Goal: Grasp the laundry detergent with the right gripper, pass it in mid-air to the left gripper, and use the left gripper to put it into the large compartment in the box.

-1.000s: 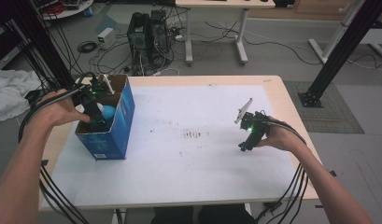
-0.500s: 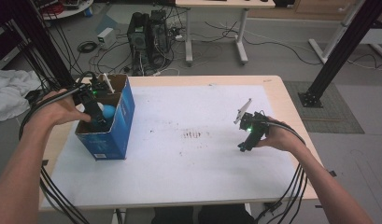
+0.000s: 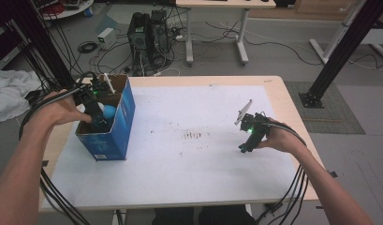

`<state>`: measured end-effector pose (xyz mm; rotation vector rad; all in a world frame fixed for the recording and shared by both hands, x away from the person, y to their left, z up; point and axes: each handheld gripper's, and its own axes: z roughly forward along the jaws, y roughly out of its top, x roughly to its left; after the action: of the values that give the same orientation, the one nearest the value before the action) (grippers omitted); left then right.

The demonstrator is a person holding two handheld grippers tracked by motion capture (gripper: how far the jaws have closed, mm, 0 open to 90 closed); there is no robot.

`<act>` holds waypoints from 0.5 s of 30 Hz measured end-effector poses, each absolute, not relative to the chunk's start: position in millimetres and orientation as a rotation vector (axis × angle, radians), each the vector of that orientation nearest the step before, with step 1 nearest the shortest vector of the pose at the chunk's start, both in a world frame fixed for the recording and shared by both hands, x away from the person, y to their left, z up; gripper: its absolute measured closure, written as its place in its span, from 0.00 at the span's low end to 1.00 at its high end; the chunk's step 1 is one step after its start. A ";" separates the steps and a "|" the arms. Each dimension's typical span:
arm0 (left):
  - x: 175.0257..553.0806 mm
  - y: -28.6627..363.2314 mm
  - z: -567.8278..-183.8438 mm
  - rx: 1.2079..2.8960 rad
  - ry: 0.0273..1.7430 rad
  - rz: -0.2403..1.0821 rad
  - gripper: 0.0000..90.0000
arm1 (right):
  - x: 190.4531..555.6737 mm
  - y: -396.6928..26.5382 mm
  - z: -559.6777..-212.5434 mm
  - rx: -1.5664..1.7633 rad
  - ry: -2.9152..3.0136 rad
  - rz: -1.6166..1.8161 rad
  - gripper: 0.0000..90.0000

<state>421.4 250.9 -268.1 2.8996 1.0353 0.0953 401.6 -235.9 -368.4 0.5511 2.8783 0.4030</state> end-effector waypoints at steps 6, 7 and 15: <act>421.6 251.4 -262.6 2.902 1.031 0.100 0.34 | 401.3 -236.1 -368.3 0.551 2.877 0.402 0.13; 422.0 251.8 -260.2 2.900 1.032 0.111 0.32 | 401.0 -235.9 -368.7 0.556 2.875 0.401 0.13; 419.8 251.1 -248.4 2.875 1.020 0.139 0.31 | 400.9 -235.4 -368.3 0.542 2.877 0.396 0.13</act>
<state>419.8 251.1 -248.4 2.8749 1.0195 0.1386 400.9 -235.4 -368.3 0.5421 2.8766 0.3961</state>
